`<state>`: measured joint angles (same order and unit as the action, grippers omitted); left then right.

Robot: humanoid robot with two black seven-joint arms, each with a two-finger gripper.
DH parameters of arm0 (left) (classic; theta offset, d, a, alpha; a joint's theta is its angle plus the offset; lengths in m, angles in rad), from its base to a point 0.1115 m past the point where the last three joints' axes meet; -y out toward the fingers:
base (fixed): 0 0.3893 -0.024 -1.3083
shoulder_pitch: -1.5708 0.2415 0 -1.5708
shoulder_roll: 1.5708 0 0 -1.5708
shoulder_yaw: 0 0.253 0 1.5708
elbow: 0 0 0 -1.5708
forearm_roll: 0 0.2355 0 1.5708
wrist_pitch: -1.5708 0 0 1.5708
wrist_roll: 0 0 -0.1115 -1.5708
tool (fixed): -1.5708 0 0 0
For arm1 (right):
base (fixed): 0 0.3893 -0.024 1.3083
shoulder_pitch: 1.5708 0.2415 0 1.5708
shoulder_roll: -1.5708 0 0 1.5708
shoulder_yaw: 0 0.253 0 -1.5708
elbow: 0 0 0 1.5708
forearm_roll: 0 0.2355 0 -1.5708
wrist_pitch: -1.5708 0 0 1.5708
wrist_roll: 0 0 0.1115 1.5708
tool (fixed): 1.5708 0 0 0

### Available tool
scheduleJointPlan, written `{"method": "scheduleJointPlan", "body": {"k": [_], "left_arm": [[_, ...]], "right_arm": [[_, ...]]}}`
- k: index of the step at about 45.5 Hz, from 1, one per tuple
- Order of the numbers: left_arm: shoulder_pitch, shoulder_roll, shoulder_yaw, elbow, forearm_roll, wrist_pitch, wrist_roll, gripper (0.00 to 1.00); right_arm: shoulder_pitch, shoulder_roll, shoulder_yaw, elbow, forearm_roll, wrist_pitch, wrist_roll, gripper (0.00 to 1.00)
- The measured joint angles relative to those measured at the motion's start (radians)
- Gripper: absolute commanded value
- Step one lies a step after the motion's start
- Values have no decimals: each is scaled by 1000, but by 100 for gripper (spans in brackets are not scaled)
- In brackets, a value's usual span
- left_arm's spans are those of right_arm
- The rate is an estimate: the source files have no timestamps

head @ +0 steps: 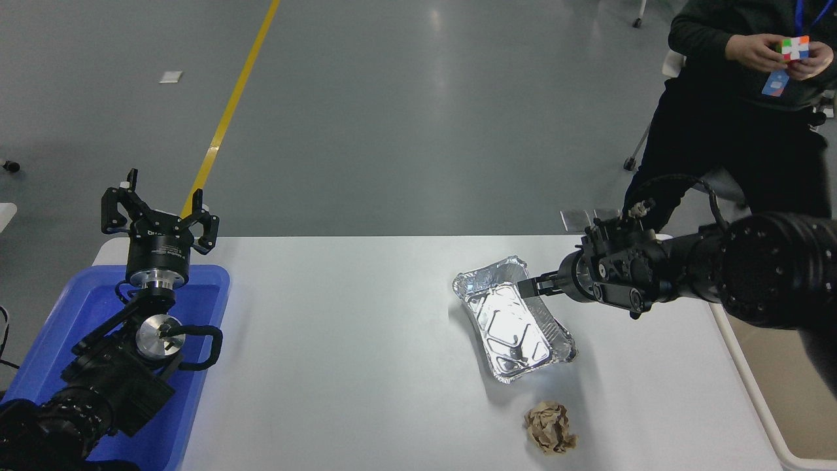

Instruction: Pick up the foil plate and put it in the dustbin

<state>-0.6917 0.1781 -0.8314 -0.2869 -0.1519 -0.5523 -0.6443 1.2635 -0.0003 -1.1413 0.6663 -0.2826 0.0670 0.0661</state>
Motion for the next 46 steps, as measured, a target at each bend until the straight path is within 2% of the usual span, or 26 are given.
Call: {"method": "scheduleJointPlan", "body": {"k": [20, 29, 32, 37, 39, 40, 46], "left_arm": [[0, 0, 0, 0, 0, 0, 0, 99], [1, 0, 0, 0, 0, 0, 0, 99], [1, 0, 0, 0, 0, 0, 0, 99], [1, 0, 0, 0, 0, 0, 0, 99], [1, 0, 0, 0, 0, 0, 0, 99], [1, 0, 0, 0, 0, 0, 0, 99], [1, 0, 0, 0, 0, 1, 0, 99]], "right_arm": [[-106, 0, 104, -67, -16, -42, 1, 100], [-121, 0, 113, -78, -21, -49, 1, 97], [-126, 0, 115, -81, -22, -50, 1, 92], [-133, 0, 117, -85, -23, -52, 1, 78], [-136, 0, 117, -86, -23, -52, 1, 66], [-137, 0, 117, -87, -23, -52, 1, 55], [-142, 0, 118, -91, -27, -52, 1, 27]]}}
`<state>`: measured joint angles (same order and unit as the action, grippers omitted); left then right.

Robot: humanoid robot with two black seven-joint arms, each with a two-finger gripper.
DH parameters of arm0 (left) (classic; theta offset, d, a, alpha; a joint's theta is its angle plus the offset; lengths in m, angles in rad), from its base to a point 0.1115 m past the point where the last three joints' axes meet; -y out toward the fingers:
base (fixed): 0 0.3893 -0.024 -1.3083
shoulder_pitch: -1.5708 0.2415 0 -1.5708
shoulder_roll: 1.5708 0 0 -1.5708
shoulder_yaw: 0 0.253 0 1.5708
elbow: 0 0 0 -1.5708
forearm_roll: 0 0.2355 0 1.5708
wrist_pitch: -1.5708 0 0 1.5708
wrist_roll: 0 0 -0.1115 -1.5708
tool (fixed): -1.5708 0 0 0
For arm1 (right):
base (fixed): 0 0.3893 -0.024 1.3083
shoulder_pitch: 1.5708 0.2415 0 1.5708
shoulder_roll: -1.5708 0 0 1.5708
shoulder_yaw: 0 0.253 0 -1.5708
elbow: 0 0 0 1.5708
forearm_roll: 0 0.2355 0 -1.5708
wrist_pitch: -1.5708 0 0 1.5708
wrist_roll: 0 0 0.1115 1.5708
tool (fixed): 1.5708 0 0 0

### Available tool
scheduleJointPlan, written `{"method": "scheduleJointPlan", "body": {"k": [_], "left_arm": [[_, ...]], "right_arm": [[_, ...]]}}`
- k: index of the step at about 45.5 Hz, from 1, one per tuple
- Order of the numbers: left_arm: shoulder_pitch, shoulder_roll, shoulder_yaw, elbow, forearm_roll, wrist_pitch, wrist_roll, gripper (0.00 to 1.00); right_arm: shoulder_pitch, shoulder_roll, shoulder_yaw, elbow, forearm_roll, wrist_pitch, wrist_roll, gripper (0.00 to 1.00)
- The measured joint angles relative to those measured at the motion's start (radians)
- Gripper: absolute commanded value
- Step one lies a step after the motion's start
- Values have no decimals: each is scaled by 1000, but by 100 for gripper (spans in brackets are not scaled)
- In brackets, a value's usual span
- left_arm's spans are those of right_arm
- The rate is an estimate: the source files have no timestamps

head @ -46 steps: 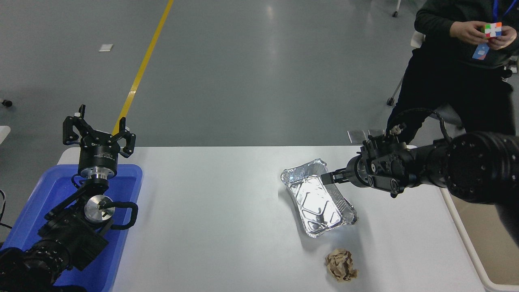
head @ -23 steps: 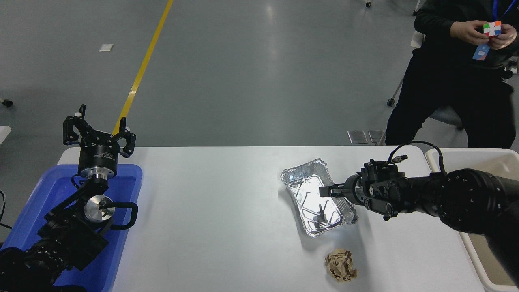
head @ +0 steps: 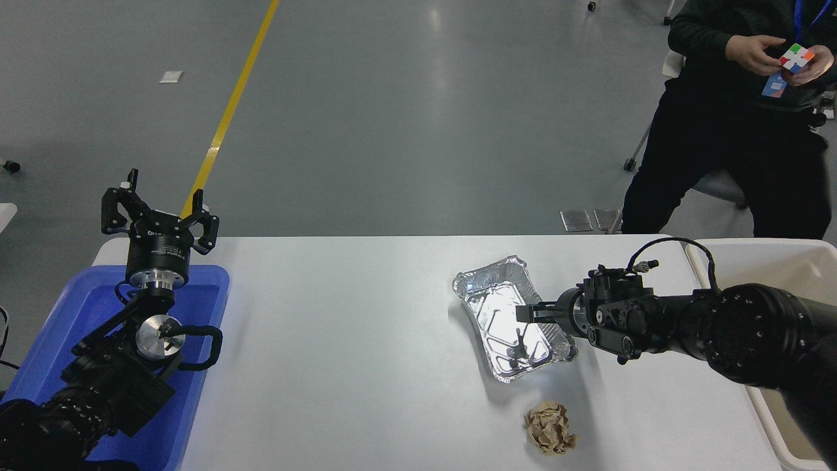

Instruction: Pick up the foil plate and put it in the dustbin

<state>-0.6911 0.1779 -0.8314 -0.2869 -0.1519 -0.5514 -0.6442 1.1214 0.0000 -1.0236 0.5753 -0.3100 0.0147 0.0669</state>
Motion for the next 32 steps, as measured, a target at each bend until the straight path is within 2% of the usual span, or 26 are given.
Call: {"method": "scheduleJointPlan", "body": {"k": [4, 12, 25, 32], "left_arm": [[0, 0, 0, 0, 0, 0, 0, 99], [0, 0, 0, 0, 0, 0, 0, 99], [0, 0, 0, 0, 0, 1, 0, 99], [0, 0, 0, 0, 0, 1, 0, 99]], "right_arm": [[-3, 0, 0, -3, -12, 0, 0, 12], [-7, 0, 0, -7, -30, 0, 0, 0], [-10, 0, 0, -9, -37, 0, 0, 0], [14, 0, 2, 7, -30, 5, 17, 0]]}}
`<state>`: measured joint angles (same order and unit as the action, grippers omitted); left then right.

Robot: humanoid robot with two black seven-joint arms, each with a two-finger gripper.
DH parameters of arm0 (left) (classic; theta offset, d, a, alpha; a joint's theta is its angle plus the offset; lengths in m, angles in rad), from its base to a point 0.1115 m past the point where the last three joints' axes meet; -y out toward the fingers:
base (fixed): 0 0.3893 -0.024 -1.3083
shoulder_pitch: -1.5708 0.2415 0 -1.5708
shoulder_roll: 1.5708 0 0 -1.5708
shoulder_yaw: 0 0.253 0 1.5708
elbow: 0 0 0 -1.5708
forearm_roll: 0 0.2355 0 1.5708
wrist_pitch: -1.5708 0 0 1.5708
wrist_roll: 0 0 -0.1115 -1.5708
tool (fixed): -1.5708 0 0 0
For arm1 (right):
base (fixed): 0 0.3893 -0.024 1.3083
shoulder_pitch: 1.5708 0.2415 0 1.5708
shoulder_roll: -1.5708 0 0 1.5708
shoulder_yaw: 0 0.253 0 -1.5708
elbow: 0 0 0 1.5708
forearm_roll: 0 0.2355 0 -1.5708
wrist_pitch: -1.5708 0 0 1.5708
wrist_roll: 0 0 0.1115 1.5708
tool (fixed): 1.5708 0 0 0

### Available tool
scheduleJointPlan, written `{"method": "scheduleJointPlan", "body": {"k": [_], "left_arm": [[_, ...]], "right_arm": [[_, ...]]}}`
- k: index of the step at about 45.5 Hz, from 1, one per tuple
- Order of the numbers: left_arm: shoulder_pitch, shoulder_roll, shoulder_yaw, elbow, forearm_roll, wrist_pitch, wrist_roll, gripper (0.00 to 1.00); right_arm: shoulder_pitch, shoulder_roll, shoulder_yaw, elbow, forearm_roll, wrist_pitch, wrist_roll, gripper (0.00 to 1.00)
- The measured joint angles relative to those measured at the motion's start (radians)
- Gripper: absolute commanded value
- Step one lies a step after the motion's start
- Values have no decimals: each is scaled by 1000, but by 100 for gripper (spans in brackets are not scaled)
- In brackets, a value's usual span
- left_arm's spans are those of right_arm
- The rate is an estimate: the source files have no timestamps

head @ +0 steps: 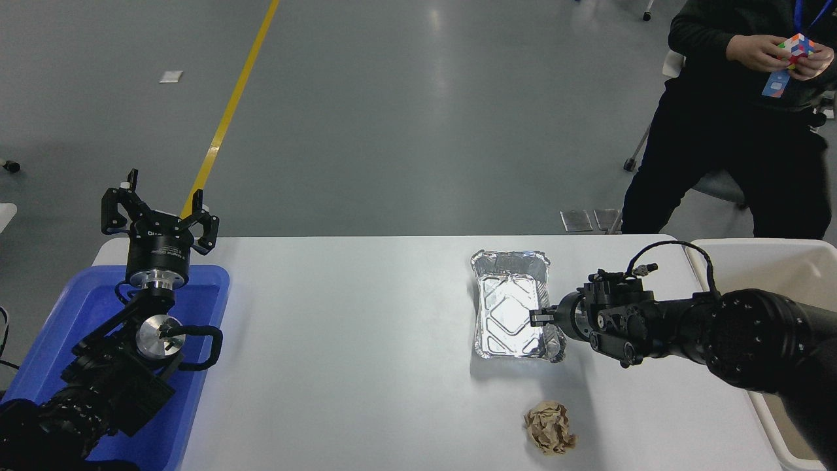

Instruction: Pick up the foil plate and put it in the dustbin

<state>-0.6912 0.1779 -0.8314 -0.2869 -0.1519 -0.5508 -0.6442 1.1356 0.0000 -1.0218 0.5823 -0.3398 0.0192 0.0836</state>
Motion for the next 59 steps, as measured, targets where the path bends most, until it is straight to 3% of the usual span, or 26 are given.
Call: {"method": "scheduleJointPlan", "body": {"k": [15, 38, 59], "left_arm": [[0, 0, 0, 0, 0, -1, 0, 99], [0, 0, 0, 0, 0, -1, 0, 99], [0, 0, 0, 0, 0, -1, 0, 99]], "right_arm": [[228, -32, 62, 242, 13, 19, 24, 0], [854, -360, 83, 743, 17, 236, 22, 0], [1157, -601, 9, 811, 11, 411, -33, 0]]}}
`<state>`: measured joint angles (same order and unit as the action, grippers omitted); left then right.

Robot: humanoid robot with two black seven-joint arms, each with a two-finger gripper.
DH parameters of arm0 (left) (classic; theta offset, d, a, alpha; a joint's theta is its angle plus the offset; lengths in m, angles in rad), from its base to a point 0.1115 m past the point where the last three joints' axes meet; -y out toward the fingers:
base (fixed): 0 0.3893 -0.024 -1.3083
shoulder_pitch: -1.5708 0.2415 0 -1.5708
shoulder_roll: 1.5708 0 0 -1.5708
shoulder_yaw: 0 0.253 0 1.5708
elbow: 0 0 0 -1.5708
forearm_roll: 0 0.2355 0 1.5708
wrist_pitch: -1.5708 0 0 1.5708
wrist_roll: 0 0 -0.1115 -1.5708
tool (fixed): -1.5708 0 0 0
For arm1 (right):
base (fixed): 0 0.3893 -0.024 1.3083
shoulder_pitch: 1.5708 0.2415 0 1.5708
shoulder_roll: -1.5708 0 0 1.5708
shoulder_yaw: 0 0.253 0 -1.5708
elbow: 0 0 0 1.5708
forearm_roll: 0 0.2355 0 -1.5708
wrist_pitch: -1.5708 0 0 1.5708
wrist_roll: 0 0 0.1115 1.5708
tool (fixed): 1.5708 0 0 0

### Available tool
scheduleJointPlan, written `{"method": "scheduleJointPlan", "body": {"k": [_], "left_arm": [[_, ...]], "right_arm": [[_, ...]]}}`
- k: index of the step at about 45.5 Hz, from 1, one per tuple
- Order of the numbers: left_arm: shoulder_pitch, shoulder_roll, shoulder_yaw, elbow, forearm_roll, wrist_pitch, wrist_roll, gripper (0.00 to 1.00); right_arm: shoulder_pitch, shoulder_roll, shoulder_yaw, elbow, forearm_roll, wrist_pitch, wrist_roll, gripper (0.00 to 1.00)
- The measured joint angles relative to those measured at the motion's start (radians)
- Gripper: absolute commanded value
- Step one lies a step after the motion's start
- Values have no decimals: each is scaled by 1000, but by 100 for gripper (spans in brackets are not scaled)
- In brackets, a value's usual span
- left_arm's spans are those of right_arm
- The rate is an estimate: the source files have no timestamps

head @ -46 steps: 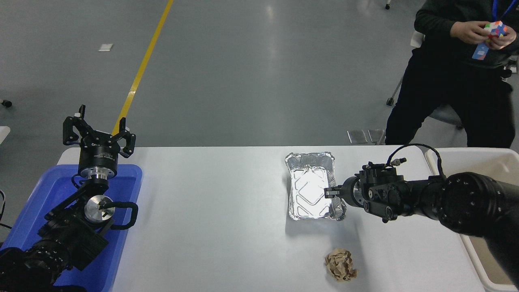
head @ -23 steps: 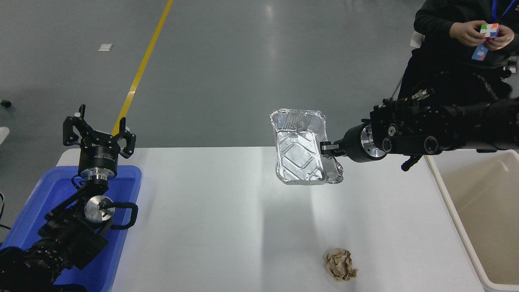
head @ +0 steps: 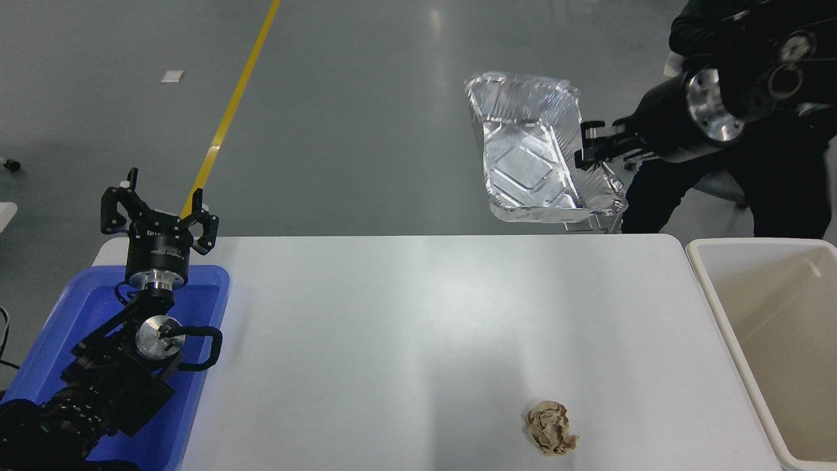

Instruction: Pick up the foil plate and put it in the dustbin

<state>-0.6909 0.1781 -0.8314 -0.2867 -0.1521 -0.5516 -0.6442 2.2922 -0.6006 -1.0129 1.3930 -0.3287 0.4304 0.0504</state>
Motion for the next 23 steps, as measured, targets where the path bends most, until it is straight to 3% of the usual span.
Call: {"method": "scheduleJointPlan", "body": {"k": [10, 23], "left_arm": [[0, 0, 0, 0, 0, 0, 0, 99], [-1, 0, 0, 0, 0, 0, 0, 99]], "right_arm": [[6, -194, -5, -113, 1, -4, -14, 0], [-182, -434, 86, -357, 32, -122, -19, 0]]}}
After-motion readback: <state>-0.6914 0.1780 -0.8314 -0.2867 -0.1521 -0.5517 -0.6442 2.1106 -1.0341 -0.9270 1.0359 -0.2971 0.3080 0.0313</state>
